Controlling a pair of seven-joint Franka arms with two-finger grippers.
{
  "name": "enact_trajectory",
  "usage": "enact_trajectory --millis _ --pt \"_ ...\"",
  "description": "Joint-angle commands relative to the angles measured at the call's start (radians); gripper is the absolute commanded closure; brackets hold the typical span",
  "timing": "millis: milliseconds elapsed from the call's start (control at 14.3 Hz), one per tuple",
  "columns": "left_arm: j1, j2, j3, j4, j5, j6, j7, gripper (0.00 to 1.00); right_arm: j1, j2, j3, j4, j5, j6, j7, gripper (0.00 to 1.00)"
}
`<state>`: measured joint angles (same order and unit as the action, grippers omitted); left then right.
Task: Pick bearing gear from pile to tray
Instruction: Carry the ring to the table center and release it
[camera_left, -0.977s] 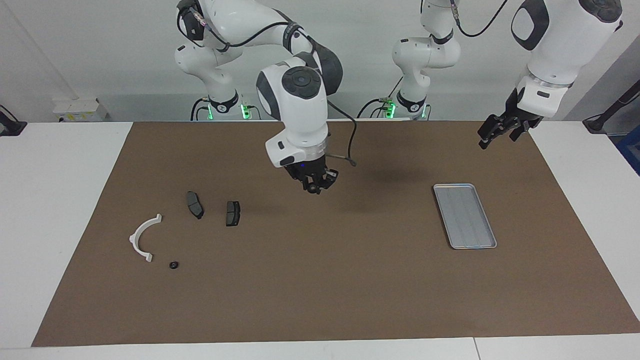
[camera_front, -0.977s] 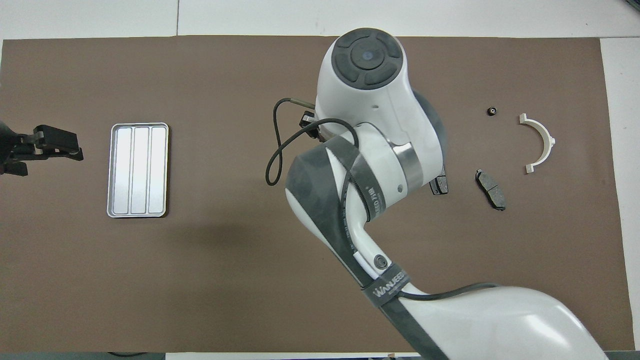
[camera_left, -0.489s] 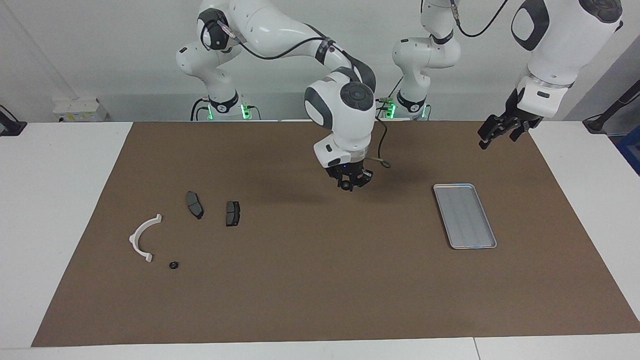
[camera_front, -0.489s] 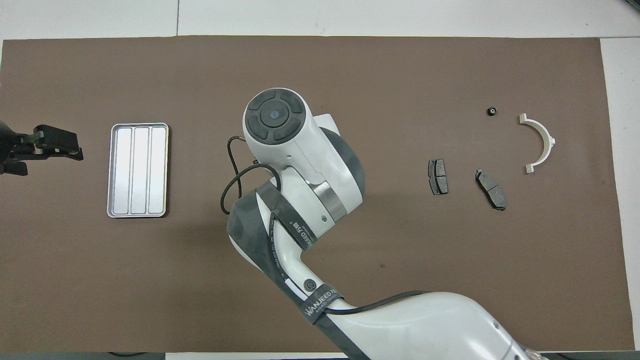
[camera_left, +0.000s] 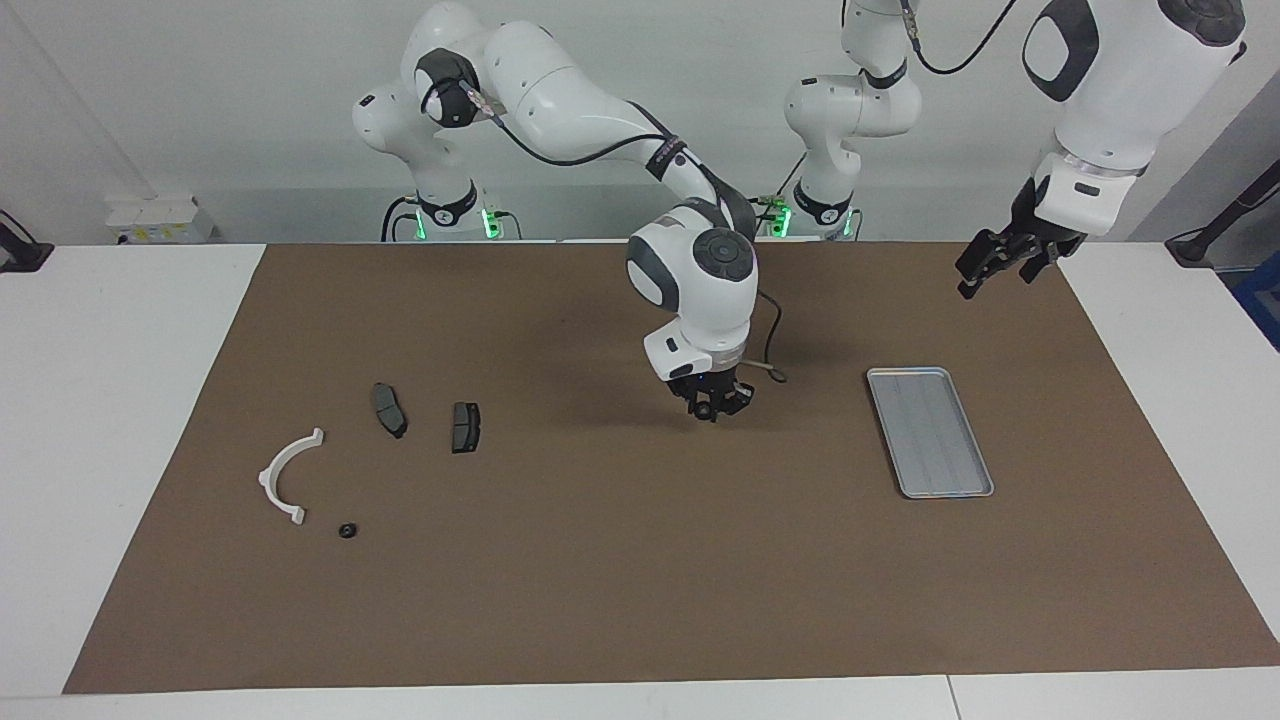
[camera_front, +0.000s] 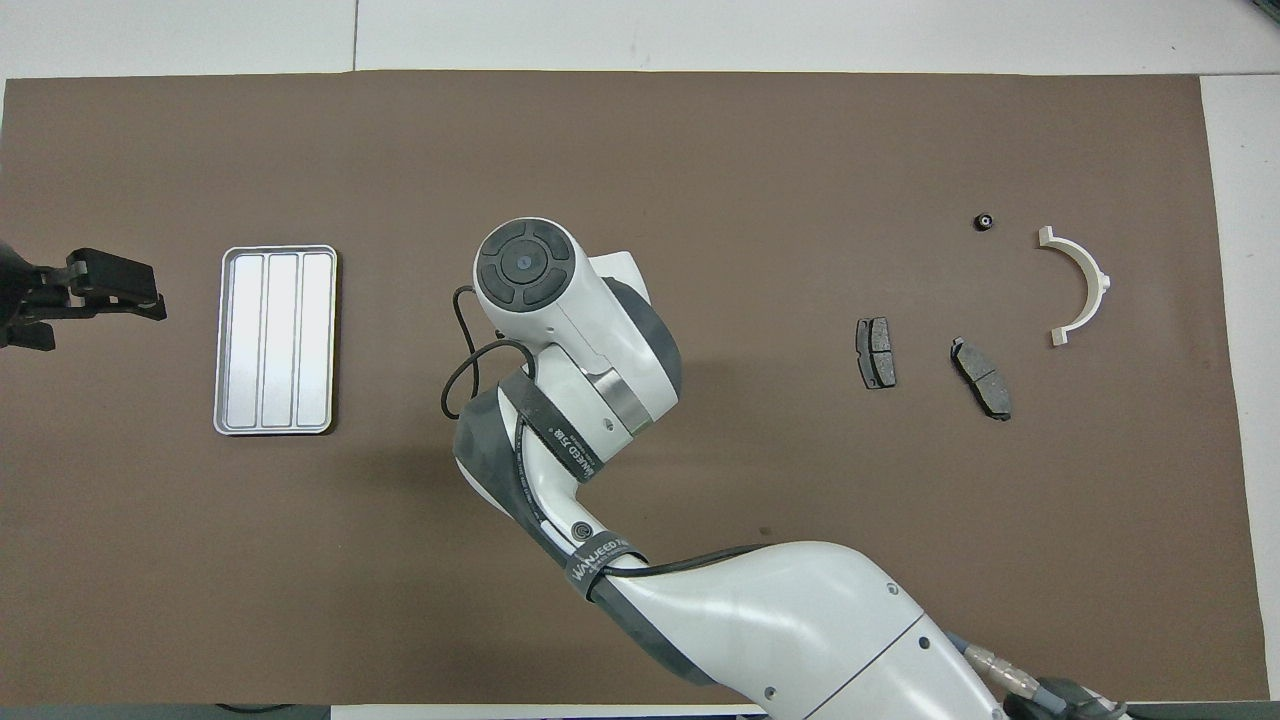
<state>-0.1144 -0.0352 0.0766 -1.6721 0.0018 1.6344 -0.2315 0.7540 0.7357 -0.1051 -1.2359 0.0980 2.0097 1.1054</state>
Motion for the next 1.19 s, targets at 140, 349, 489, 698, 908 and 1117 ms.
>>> enact_trajectory --millis 140,349,489,698,908,1117 --pt "0.009 -0.025 -0.006 -0.024 -0.016 -0.005 0.008 0.0 0.024 0.028 -0.002 -0.053 0.014 0.075 0.01 1.0" --pt "0.009 -0.025 -0.006 -0.024 -0.016 -0.007 0.008 0.0 0.044 0.074 -0.002 -0.053 -0.014 0.105 0.014 1.0" --pt "0.009 -0.025 -0.006 -0.024 -0.016 -0.007 0.008 0.0 0.044 0.08 -0.002 -0.05 -0.014 0.107 0.013 1.0" --pt "0.009 -0.025 -0.006 -0.024 -0.016 -0.007 0.008 0.0 0.045 0.082 -0.004 -0.042 -0.023 0.063 0.016 0.01" --pt "0.009 -0.025 -0.006 -0.024 -0.016 -0.005 0.008 0.0 0.03 0.083 -0.014 0.057 -0.034 -0.104 0.016 0.0" --pt "0.009 -0.025 -0.006 -0.024 -0.016 -0.007 0.008 0.0 -0.03 0.07 -0.018 0.163 -0.037 -0.233 -0.037 0.0"
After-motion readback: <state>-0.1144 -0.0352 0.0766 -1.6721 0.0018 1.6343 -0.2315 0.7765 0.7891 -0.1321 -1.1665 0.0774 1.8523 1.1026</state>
